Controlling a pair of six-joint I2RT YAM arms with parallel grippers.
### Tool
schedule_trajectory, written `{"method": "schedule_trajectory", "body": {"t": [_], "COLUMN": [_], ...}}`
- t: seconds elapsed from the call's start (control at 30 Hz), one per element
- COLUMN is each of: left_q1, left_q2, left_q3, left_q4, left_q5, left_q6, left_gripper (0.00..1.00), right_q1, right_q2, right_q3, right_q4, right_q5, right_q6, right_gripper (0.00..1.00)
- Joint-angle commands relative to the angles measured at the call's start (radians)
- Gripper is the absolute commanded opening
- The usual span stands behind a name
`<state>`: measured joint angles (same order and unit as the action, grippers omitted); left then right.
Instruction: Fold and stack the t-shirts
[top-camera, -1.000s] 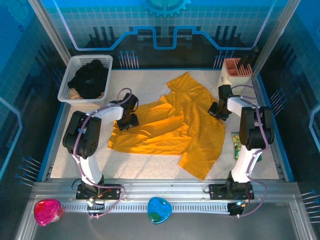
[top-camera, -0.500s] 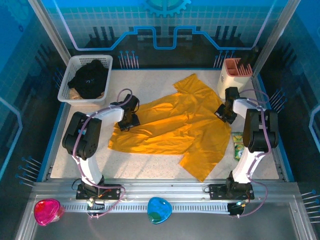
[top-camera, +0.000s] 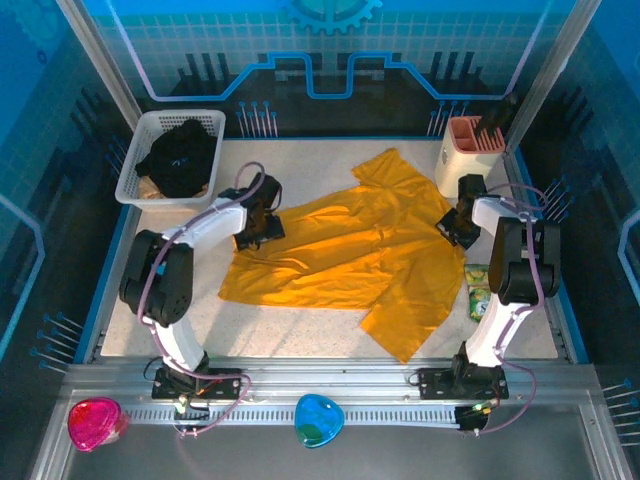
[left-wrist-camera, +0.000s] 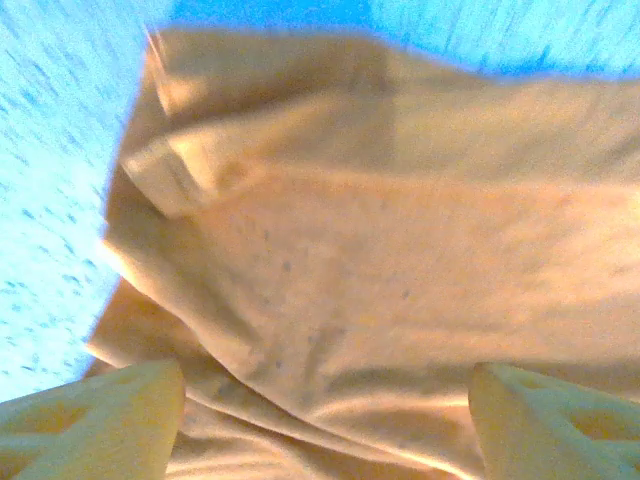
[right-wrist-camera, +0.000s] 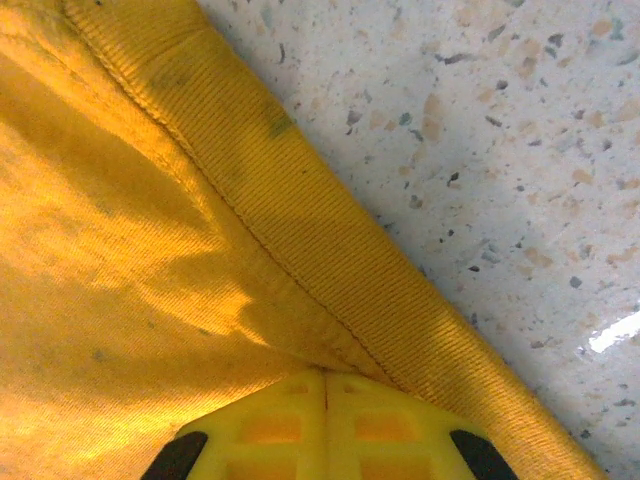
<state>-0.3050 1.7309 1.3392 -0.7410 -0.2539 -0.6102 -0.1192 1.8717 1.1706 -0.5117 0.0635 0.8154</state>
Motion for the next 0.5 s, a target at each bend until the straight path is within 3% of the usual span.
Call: {"method": "schedule_trajectory", "body": {"t": [0.0,0.13,0.3,0.47], "left_q1": [0.053,0.095,0.134,0.141], "left_q2": [-0.005,0.102,0.242,0.286], "left_q3": [0.087,0.167,0.255,0.255], "left_q4": [-0.103,-0.095,-0.094,-0.095], "left_q5": [-0.052,-0.009,0.028,0.038], "left_q6": [0.056,0.102,0.121,0.115], "left_gripper": [0.73,0.54,0.48,0.47], "right_q1": [-0.016,-0.010,0.008,0.009], "right_q2": [-0.028,-0.090,-0.187,-0.240], "right_q3": [-0.016,-0.061,-0.102,-0.101], "right_q4": [-0.025,0.017,0.029,-0.002], "right_q5": [-0.054,-0.128,-0.161,-0.164], "right_q6": [-0.017,-0.051,-0.095,-0.125], "right_gripper": [0.00,0.00,0.00,0.00]}}
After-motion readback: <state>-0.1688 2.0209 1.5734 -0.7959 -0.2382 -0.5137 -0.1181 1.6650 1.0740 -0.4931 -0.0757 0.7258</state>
